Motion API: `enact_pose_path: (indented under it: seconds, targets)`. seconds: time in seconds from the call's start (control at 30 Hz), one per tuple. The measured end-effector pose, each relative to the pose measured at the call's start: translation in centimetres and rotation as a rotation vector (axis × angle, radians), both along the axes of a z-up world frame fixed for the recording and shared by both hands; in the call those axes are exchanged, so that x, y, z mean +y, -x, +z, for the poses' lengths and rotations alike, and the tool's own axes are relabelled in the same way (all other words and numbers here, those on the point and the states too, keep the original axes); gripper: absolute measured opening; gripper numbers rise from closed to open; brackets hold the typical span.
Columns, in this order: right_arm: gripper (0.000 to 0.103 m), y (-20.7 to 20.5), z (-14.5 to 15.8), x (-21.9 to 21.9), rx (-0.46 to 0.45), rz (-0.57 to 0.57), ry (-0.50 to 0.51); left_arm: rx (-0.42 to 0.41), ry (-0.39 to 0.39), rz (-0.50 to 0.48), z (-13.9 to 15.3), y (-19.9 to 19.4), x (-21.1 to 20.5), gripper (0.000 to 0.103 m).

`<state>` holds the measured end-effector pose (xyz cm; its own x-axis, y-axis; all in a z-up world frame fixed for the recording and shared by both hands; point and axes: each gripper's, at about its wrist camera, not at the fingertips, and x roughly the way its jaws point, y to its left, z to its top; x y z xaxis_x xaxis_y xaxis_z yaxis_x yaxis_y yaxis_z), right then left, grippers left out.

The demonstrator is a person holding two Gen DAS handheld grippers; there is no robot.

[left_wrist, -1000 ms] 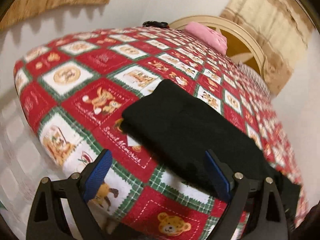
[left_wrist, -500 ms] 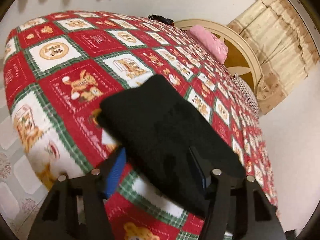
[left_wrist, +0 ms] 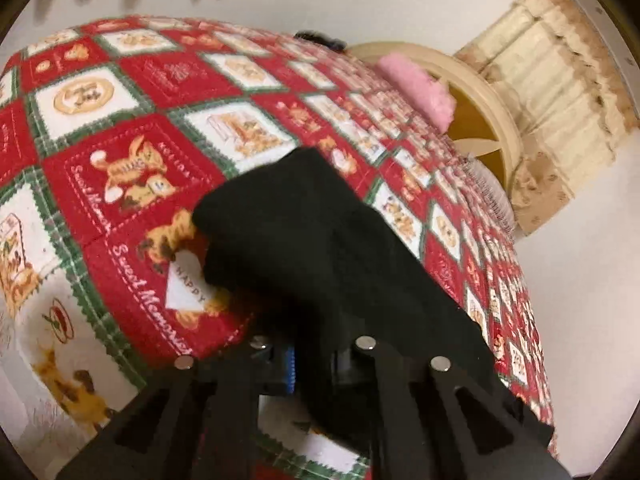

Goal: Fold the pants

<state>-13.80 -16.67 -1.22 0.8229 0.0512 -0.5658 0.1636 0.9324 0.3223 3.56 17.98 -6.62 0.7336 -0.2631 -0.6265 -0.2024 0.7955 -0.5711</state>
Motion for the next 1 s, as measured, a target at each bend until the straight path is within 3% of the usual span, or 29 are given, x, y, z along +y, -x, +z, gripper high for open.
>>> enact_pose_path:
  seconds: [0.1,0.2,0.37,0.53,0.67,0.73,0.87,0.97,1.0]
  targets:
    - [0.063,-0.1,0.3,-0.1,0.009,0.008,-0.008,-0.033,-0.105,-0.034,1.0,0.3,-1.1,0.01]
    - [0.063,0.6,1.1,-1.6,-0.027,-0.024,-0.089,-0.118,-0.174,-0.094,3.3,0.7,-2.6,0.01]
    - [0.063,1.6,2.7,-4.8,-0.069,-0.103,-0.115,-0.326,-0.331,-0.326,8.1,3.0,-9.0,0.01]
    - [0.063,2.9,3.7,-7.1,-0.104,-0.128,-0.139,-0.466,-0.372,-0.576,9.8,5.7,-16.7,0.01]
    - [0.063,3.5,3.7,-8.6,-0.113,-0.157,-0.178,-0.483,-0.387,-0.768,8.5,7.4,-22.2,0.01]
    - [0.063,3.5,3.1,-9.2,-0.1,-0.169,-0.214,-0.451,-0.431,-0.872,6.6,8.0,-25.1,0.01]
    - [0.064,3.6,2.5,-9.7,-0.093,-0.159,-0.257,-0.416,-0.603,-0.925,3.6,8.8,-27.5,0.01]
    - [0.063,3.3,2.6,-9.9,-0.097,-0.149,-0.275,-0.415,-0.634,-0.956,4.4,8.7,-26.9,0.016]
    - [0.063,3.3,2.7,-10.0,-0.102,-0.14,-0.296,-0.402,-0.638,-0.968,4.6,8.6,-26.8,0.024]
